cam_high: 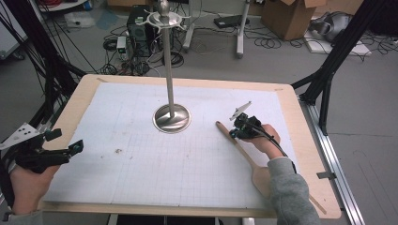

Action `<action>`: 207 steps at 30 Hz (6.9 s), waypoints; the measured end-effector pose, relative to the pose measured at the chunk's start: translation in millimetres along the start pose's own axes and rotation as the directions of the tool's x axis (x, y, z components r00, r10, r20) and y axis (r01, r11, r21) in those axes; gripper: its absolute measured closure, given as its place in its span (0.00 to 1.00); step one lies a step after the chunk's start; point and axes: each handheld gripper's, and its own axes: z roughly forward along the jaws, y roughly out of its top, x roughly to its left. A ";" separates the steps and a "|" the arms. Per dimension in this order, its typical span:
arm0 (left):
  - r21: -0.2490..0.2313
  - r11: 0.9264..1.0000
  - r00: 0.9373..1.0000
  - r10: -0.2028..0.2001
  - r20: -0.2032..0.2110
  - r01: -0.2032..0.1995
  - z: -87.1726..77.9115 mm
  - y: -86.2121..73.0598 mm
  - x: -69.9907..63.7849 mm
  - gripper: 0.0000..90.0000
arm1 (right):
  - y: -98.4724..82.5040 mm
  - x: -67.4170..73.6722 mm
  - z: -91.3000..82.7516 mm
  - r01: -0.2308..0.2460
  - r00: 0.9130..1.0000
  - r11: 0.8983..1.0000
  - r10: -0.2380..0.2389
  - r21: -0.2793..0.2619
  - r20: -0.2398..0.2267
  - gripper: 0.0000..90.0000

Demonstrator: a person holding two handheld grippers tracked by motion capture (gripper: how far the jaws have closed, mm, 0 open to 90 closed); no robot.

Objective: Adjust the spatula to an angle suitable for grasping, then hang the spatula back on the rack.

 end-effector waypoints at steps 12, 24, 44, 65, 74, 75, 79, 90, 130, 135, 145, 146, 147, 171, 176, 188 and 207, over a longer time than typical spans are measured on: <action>0.003 1.000 1.000 -0.004 0.000 0.004 1.0 -0.7 0.9 0.02 | 6.5 6.7 -1.3 0.002 1.000 0.999 -0.004 -0.052 -0.028 1.00; -0.002 1.000 1.000 -0.005 0.005 0.005 3.3 1.5 1.4 0.02 | -0.4 7.2 -29.3 -0.039 0.999 0.985 0.038 -0.169 -0.010 1.00; 0.019 1.000 0.998 0.018 0.060 -0.019 28.8 7.7 -10.6 0.02 | -34.1 30.3 -85.5 -0.111 0.989 0.902 0.143 -0.417 0.045 0.59; 0.041 0.999 0.998 0.014 0.064 -0.017 36.6 3.9 -11.3 0.02 | -81.8 40.6 -94.2 -0.232 0.959 0.822 0.283 -0.520 0.018 0.32; 0.054 0.998 0.998 0.020 0.066 -0.024 40.7 2.9 -15.8 0.02 | -88.7 40.8 -94.3 -0.239 0.955 0.818 0.295 -0.524 0.026 0.32; 0.054 0.998 0.998 0.020 0.066 -0.023 40.4 3.0 -15.6 0.02 | -88.4 40.9 -94.7 -0.242 0.955 0.817 0.296 -0.524 0.020 0.32; 0.044 0.999 0.998 0.015 0.063 -0.018 37.3 4.1 -12.6 0.02 | -85.6 41.0 -96.1 -0.237 0.958 0.819 0.285 -0.523 0.012 0.32; 0.038 0.999 0.997 0.012 0.081 -0.015 42.6 7.6 -11.4 0.02 | -78.3 44.1 -88.9 -0.231 0.956 0.834 0.291 -0.500 0.044 0.32; 0.041 0.999 0.991 0.031 0.128 -0.036 60.6 14.0 -23.8 0.02 | -92.2 60.6 -51.8 -0.268 0.953 0.902 0.300 -0.339 0.044 0.31; 0.047 0.998 0.991 0.034 0.130 -0.040 62.6 13.4 -24.7 0.02 | -91.4 60.8 -46.8 -0.274 0.953 0.912 0.301 -0.307 0.041 0.31; 0.046 0.998 0.991 0.034 0.129 -0.040 61.8 13.7 -24.6 0.02 | -90.1 61.0 -41.8 -0.281 0.951 0.917 0.305 -0.282 0.045 0.31; 0.047 0.998 0.991 0.034 0.129 -0.041 62.0 13.6 -24.9 0.02 | -89.9 61.2 -41.6 -0.282 0.951 0.917 0.307 -0.282 0.047 0.31; 0.046 0.998 0.991 0.035 0.129 -0.041 62.2 13.5 -25.0 0.02 | -89.9 61.0 -41.3 -0.279 0.951 0.919 0.304 -0.279 0.051 0.31; 0.050 0.998 0.991 0.032 0.128 -0.038 62.7 12.5 -23.7 0.02 | -85.5 60.4 -33.9 -0.285 0.953 0.938 0.299 -0.199 0.044 0.49; 0.055 0.998 0.991 0.031 0.127 -0.039 63.3 12.0 -23.8 0.02 | -85.2 58.4 -31.8 -0.295 0.951 0.937 0.307 -0.184 0.041 0.53; 0.054 0.998 0.992 0.026 0.125 -0.033 62.8 10.9 -22.5 0.02 | -81.1 55.8 -26.9 -0.309 0.947 0.939 0.318 -0.152 0.039 0.61; 0.062 0.998 0.992 0.022 0.121 -0.030 63.1 8.9 -20.7 0.02 | -79.0 55.7 -25.8 -0.295 0.951 0.943 0.306 -0.156 0.050 0.73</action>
